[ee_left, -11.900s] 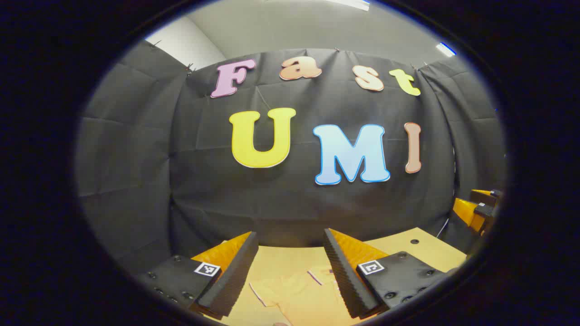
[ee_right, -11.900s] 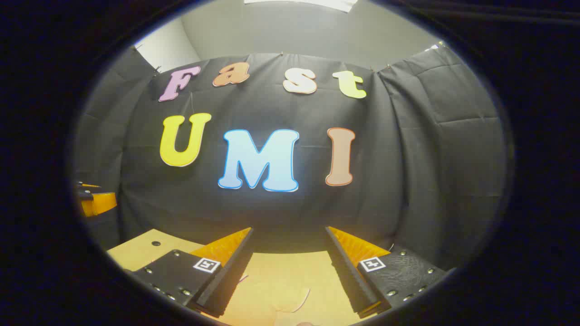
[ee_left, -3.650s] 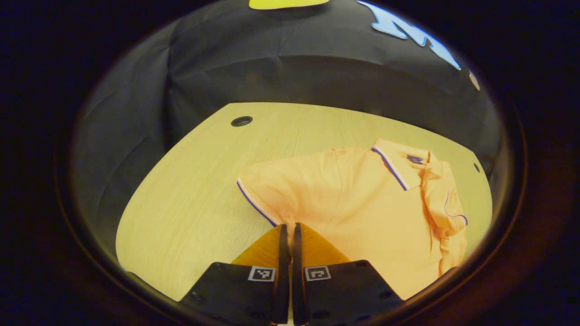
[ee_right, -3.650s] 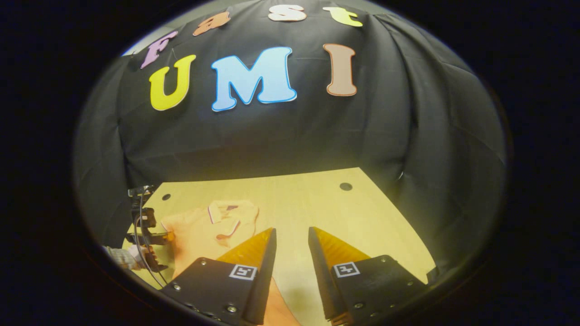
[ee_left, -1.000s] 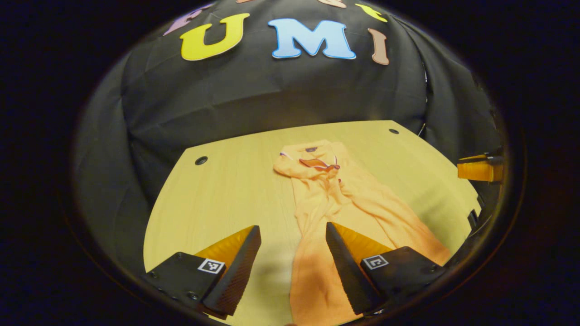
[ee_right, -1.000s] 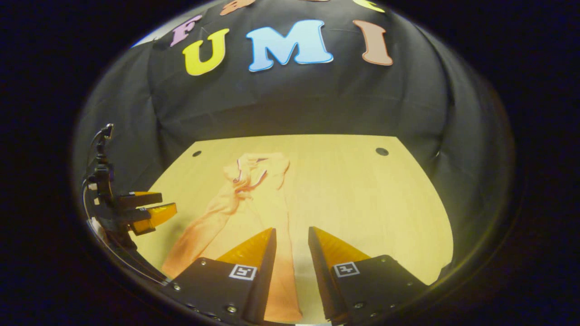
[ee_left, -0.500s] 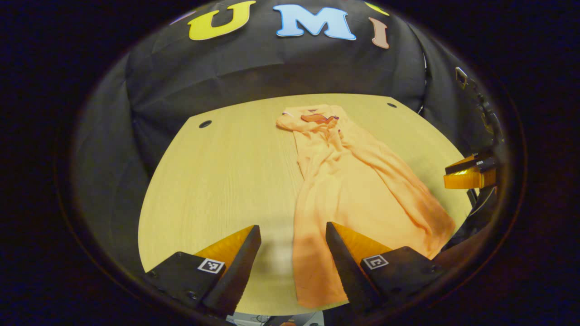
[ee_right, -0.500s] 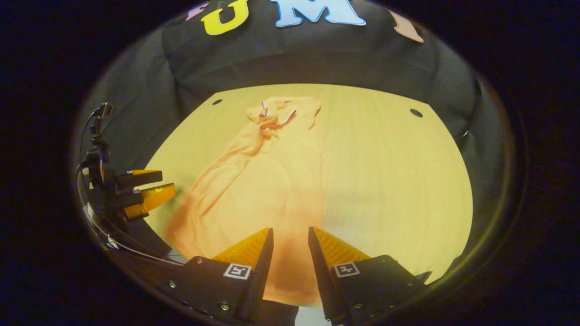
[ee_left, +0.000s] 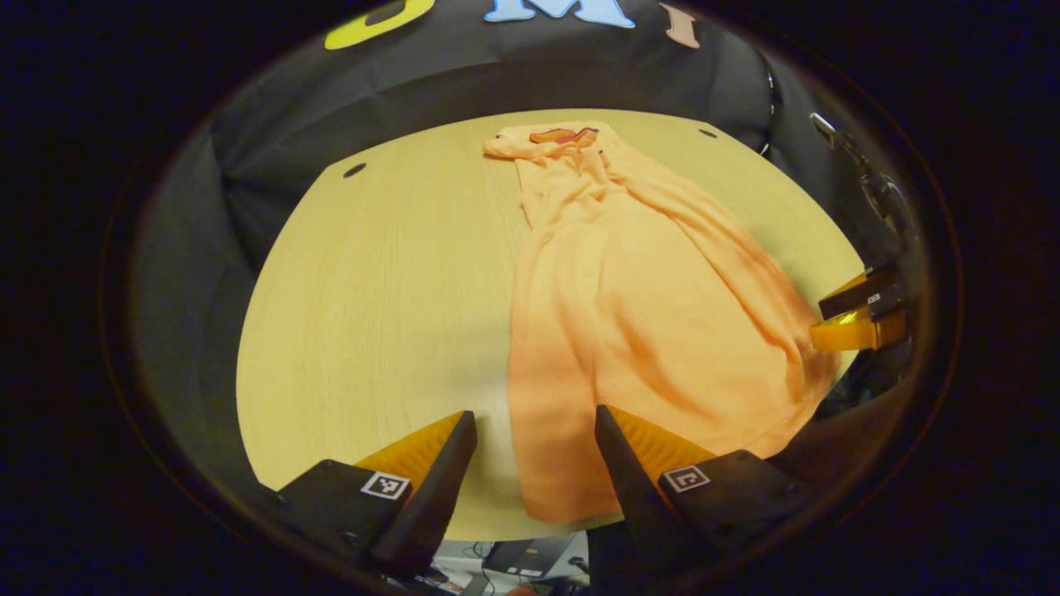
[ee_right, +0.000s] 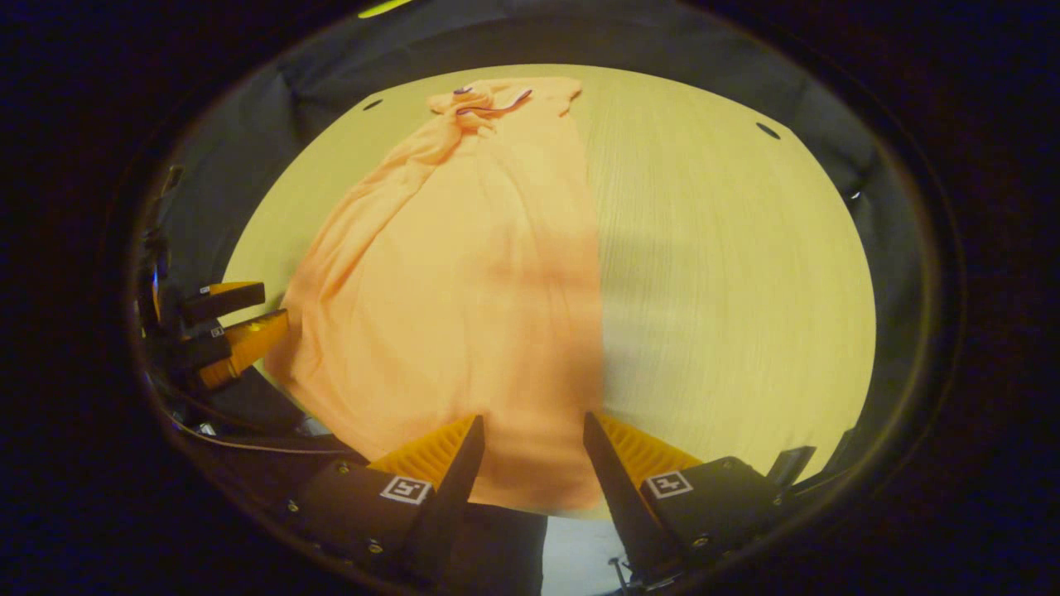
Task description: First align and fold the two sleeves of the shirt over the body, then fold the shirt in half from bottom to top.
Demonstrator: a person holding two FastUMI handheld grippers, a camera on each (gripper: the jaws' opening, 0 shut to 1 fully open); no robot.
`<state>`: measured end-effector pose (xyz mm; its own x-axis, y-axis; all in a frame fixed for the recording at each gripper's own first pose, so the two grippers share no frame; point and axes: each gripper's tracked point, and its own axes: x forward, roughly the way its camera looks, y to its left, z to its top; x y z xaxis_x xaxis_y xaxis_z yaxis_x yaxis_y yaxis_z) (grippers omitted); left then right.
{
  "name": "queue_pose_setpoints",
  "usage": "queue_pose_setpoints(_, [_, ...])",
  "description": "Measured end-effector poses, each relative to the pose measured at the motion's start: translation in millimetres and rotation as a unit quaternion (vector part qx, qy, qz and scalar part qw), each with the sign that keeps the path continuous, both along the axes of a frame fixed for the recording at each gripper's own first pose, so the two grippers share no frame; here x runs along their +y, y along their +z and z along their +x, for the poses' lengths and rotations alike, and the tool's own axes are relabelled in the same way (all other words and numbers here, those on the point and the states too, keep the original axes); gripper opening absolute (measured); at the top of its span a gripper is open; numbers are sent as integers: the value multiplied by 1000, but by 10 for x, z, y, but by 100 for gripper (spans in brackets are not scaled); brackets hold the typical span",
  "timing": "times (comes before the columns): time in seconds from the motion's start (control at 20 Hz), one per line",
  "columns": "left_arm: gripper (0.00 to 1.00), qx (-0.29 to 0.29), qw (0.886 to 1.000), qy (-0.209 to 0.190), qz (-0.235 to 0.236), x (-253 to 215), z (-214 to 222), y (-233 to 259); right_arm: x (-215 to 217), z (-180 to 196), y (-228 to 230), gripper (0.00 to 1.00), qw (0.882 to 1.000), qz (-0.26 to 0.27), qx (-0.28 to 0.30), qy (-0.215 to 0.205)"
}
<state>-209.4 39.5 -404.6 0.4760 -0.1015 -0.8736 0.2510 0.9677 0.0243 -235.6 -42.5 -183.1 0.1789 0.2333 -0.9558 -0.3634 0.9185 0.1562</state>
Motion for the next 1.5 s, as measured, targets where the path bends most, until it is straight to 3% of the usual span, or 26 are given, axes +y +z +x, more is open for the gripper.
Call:
queue_pose_setpoints(0.25, [95, 38, 999, 5, 8, -2, -90, -137, -105, -93, -12, 79, 999, -28, 24, 12])
queue_pose_setpoints(0.35, [100, 49, 999, 1, 15, -28, -105, -169, -133, -109, -36, 79, 999, -38, 26, 18])
queue_pose_setpoints(0.45, [93, 51, 998, -4, 21, -62, -93, -158, -161, -108, -42, 79, 998, -49, 26, 24])
queue_pose_setpoints(0.7, [91, 70, 997, -10, 32, -127, -57, -175, -235, -85, -57, 82, 995, -74, 30, 53])
queue_pose_setpoints(0.85, [91, 57, 998, 6, -6, -263, 58, -177, -225, -113, -47, 82, 995, -76, 41, 49])
queue_pose_setpoints(1.1, [90, 93, 996, 6, -1, -304, 60, -197, -226, -111, -38, 82, 993, -83, 57, 54])
queue_pose_setpoints(1.2, [71, 105, 994, -11, 2, -387, 55, -198, -233, -105, -42, 81, 993, -88, 64, 55])
queue_pose_setpoints(1.25, [64, 106, 994, -19, 3, -431, 63, -183, -228, -98, -41, 73, 993, -87, 66, 50])
queue_pose_setpoints(1.3, [49, 99, 995, -17, 1, -450, 112, -172, -220, -74, -37, 60, 993, -86, 66, 46])
queue_pose_setpoints(1.35, [36, 97, 995, -1, -3, -457, 127, -194, -215, -59, -43, 36, 994, -82, 65, 42])
queue_pose_setpoints(1.4, [10, 100, 995, 6, -5, -443, 116, -199, -212, -50, -54, 22, 994, -79, 67, 37])
queue_pose_setpoints(1.45, [10, 108, 994, 8, -5, -438, 112, -192, -207, -53, -54, 8, 994, -75, 67, 37])
queue_pose_setpoints(1.5, [7, 107, 994, 11, -3, -445, 124, -213, -223, -44, -36, 8, 994, -75, 68, 33])
